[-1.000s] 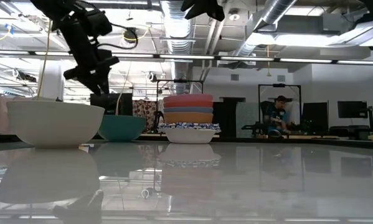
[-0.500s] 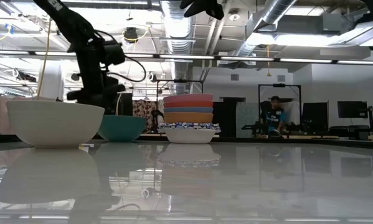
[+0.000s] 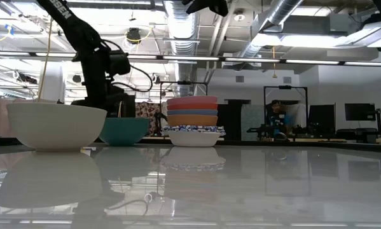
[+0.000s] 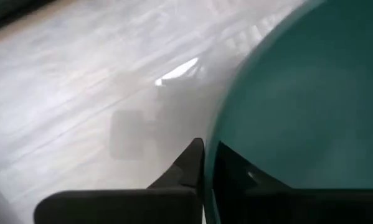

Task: Nest bowls inside each other by size order
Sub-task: Stack the dark green bowl on top of the pink bowl

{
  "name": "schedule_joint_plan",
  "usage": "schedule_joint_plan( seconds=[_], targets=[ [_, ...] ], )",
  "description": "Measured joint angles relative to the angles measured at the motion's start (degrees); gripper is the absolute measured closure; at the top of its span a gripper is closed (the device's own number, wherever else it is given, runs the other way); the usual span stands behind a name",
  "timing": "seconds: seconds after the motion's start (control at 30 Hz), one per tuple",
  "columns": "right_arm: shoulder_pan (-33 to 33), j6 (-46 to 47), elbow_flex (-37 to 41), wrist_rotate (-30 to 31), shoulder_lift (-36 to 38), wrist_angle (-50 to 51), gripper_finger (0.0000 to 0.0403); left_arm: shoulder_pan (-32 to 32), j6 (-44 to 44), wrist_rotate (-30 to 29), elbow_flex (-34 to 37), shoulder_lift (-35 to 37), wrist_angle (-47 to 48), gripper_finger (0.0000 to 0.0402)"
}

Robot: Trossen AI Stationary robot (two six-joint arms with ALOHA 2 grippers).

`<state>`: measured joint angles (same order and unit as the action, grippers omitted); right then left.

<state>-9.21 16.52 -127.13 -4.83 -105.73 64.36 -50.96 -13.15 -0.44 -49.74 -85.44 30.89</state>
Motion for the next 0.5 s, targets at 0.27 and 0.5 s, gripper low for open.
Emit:
schedule_joint_plan(
  seconds=[0.27, 0.5],
  targets=[
    [-0.4, 5.9, 0.0, 17.9, 0.0, 1.6, 0.0271, 0.0, -4.2, -3.2, 0.0, 9.2, -3.2, 0.0401],
    [-1.1, 3.2, 0.0, 19.1, 0.0, -4.8, 0.0271, 0.5, -8.1, -9.5, 0.0, 25.0, -11.9, 0.0401]
  ],
)
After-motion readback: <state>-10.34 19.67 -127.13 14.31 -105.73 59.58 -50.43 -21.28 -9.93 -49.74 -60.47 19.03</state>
